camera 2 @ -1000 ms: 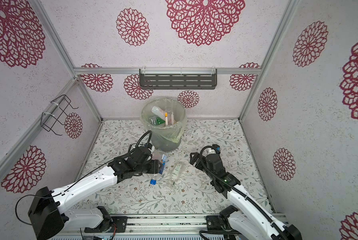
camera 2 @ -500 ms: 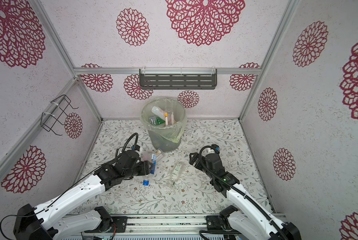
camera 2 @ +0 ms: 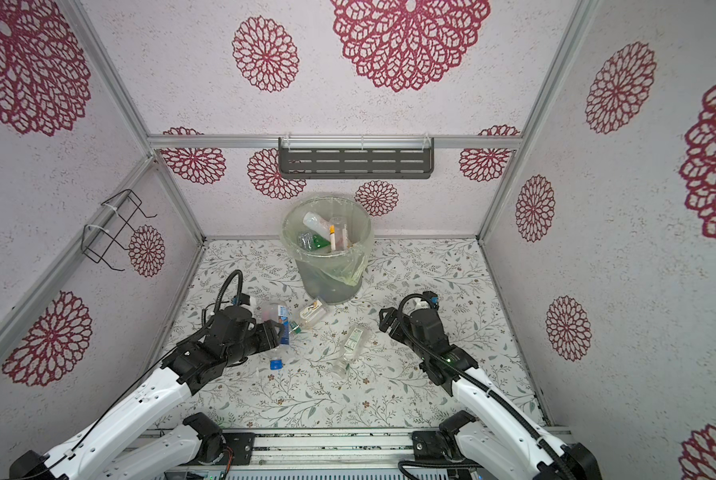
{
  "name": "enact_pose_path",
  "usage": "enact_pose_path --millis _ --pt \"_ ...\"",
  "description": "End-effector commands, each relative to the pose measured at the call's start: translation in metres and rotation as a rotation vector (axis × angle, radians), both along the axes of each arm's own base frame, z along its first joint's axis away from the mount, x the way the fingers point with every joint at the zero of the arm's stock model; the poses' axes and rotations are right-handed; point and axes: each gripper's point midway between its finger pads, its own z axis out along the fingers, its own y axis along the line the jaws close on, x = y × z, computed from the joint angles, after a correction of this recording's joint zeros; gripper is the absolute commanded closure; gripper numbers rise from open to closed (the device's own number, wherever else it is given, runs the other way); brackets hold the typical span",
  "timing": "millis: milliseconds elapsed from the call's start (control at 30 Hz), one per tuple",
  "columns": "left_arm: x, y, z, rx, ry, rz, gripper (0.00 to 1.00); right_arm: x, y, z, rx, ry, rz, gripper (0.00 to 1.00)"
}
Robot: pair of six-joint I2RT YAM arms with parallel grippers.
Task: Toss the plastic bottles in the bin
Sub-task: 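Carry the blue-capped bottle over the bin and open the left gripper, then withdraw the empty left gripper from the bin toward the table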
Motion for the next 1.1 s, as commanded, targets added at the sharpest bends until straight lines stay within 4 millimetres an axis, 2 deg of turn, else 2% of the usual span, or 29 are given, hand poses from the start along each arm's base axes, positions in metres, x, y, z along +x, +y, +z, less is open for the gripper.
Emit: enact_pose_path --millis 0,100,200,333,367,400,467,500,533,633,733,800,900,1067 --pt "0.021 0.003 0.066 -0.041 -0.153 0.048 0.39 0.005 0.003 0.010 0.027 -0.030 0.000 0.01" --pt "0.039 -0.008 0.111 -0.051 -0.214 0.025 0.39 0.005 0.004 0.010 0.032 -0.029 0.006 0.01" --pt "0.065 -0.028 0.150 -0.038 -0.246 -0.027 0.37 0.005 0.005 0.011 0.036 -0.031 0.007 0.01" --pt "0.117 -0.061 0.193 -0.041 -0.267 -0.069 0.35 0.004 0.005 0.013 0.042 -0.036 0.009 0.01" --pt "0.132 -0.070 0.197 -0.055 -0.265 -0.082 0.33 0.004 0.005 0.013 0.044 -0.037 0.008 0.01" --pt "0.149 -0.079 0.203 -0.079 -0.262 -0.091 0.30 0.004 0.004 0.014 0.047 -0.038 0.005 0.01" --pt "0.176 -0.093 0.209 -0.135 -0.233 -0.110 0.14 0.004 0.005 0.016 0.052 -0.041 0.005 0.01" --pt "0.186 -0.095 0.214 -0.152 -0.225 -0.107 0.02 0.004 0.004 0.017 0.052 -0.040 0.005 0.01" --pt "0.193 -0.092 0.220 -0.158 -0.222 -0.092 0.03 0.004 0.004 0.019 0.053 -0.042 0.005 0.01" --pt "0.193 -0.076 0.253 -0.181 -0.280 -0.065 0.03 0.002 0.002 0.022 0.055 -0.046 0.004 0.01" --pt "0.176 -0.051 0.288 -0.205 -0.353 -0.042 0.03 -0.001 0.000 0.021 0.049 -0.043 -0.001 0.01" --pt "0.163 -0.035 0.301 -0.219 -0.373 -0.040 0.03 -0.002 -0.002 0.019 0.046 -0.040 -0.003 0.01" --pt "0.142 -0.019 0.302 -0.213 -0.379 -0.041 0.03 -0.004 -0.002 0.015 0.043 -0.031 -0.001 0.01" --pt "0.121 0.003 0.272 -0.176 -0.346 -0.010 0.03 -0.003 -0.002 0.013 0.036 -0.022 0.000 0.01"
